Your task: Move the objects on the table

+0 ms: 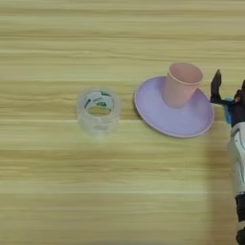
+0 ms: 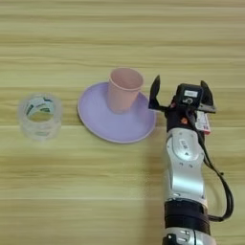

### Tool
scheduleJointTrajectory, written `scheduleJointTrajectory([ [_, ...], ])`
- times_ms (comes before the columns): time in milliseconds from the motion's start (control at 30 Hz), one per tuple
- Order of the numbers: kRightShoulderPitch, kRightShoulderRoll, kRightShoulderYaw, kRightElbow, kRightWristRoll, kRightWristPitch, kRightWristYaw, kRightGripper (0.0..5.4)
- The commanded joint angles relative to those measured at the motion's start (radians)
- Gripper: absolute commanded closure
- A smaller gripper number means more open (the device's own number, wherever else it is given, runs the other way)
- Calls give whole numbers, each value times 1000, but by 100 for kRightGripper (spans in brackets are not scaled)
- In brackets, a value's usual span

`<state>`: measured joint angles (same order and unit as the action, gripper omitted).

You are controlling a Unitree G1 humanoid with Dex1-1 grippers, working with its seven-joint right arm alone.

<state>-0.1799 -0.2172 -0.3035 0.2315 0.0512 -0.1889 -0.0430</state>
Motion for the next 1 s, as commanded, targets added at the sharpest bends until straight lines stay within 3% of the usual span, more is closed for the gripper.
scheduleJointTrajectory([
  [33,-75,-36,-9,-12,-12,-38,-20,2],
  [1000,-86,-59,-22,46,2,-59,-2,2],
])
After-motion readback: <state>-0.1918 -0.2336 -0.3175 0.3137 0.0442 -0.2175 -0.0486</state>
